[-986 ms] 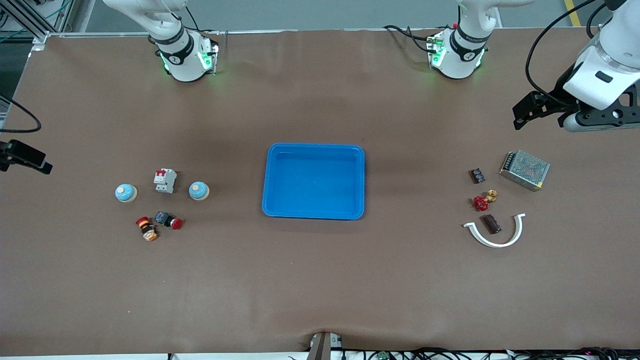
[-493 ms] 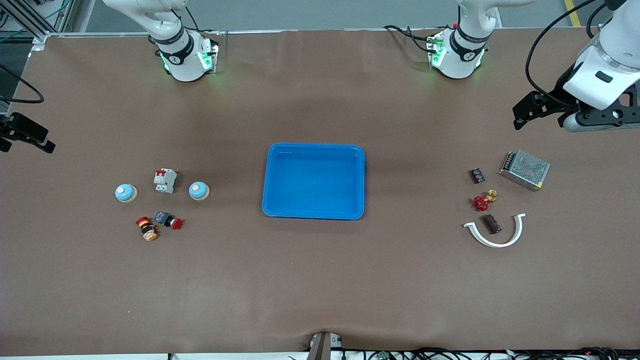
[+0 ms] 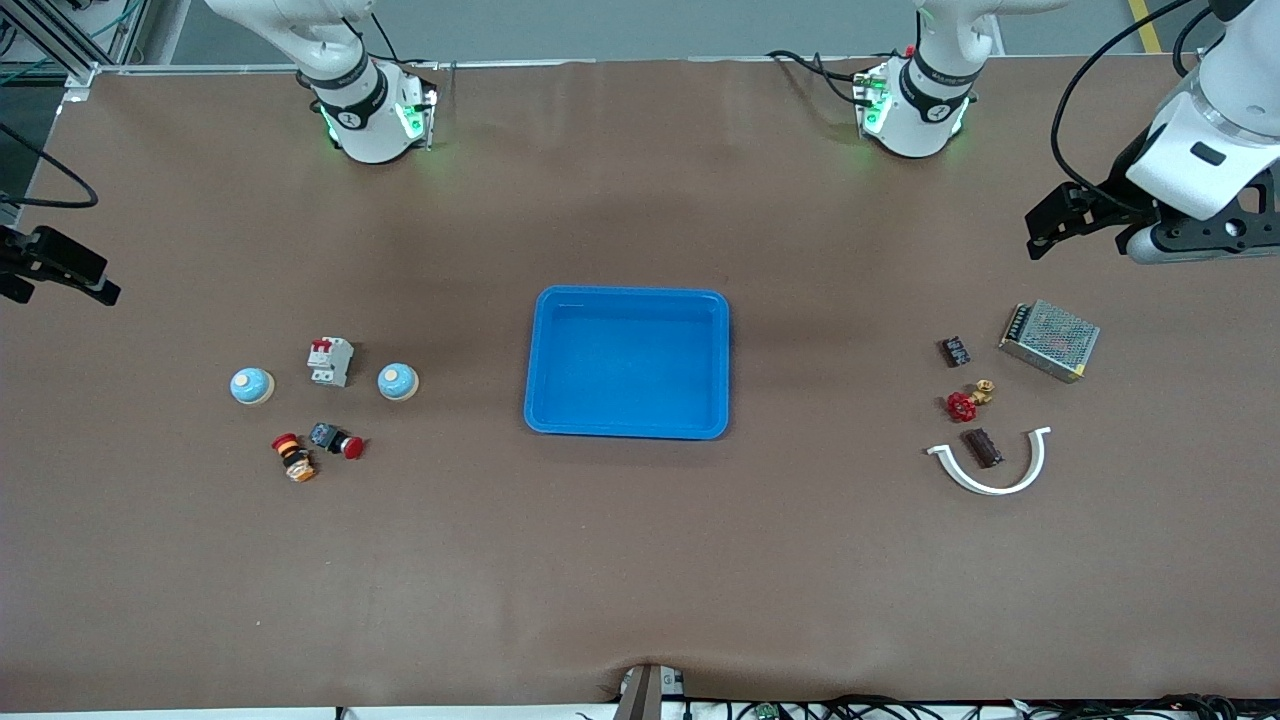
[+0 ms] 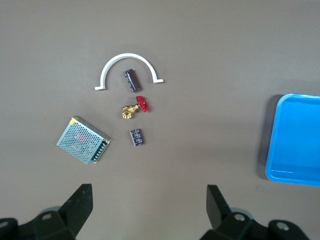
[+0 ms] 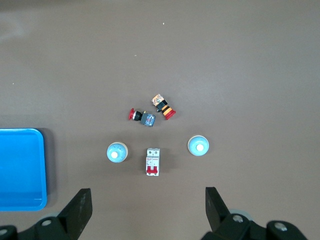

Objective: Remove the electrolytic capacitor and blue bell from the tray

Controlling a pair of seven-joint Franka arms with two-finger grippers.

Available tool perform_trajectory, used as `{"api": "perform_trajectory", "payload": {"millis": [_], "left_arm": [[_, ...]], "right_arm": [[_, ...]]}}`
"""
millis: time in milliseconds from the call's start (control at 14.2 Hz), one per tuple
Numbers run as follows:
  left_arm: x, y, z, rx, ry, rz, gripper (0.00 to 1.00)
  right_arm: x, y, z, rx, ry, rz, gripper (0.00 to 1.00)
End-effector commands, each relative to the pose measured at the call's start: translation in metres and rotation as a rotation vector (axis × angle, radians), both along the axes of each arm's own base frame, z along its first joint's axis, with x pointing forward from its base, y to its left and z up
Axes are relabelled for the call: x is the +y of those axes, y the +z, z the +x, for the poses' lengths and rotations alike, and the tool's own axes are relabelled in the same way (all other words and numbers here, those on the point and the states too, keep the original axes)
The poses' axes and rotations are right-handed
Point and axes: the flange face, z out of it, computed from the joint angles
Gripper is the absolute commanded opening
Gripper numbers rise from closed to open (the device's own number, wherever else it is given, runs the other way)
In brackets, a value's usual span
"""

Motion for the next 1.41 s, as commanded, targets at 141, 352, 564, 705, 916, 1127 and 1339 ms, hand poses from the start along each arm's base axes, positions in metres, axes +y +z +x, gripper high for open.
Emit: {"api": "perform_trajectory", "payload": {"millis": [141,352,564,705,916,1127,1339], "left_arm": [[0.003,0.006,-0.004,0.004,-0.02,-0.008,1.0],[0.004,0.007,-0.004,0.002,-0.019,-0.008,1.0],[0.006,0.015,-0.003,-0.014,-0.019,-0.01,1.0],[0.007,0.024,-0.002,-0.033,-0.016,-0.013,1.0],[0.006,0.026,-0.002,-0.037,-0.017,-0.014,1.0],[0.009,0.029,-0.002,-0.037,-0.02,-0.012,1.0],[0.01,0.032,0.0,-0.016,-0.018,-0.01,1.0]], "right_arm": [[0.002,0.0,-0.008,0.015,-0.007,0.003,1.0],[0.002,-0.001,-0.009,0.023,-0.01,0.006,1.0],[0.003,-0.001,-0.009,0.021,-0.008,0.006,1.0],[0.003,-0.002,-0.008,0.023,-0.007,0.006,1.0],[0.003,-0.002,-0.008,0.023,-0.007,0.006,1.0],[0.003,-0.003,-0.007,0.023,-0.007,0.006,1.0],[0.002,-0.003,-0.007,0.023,-0.007,0.004,1.0]]}}
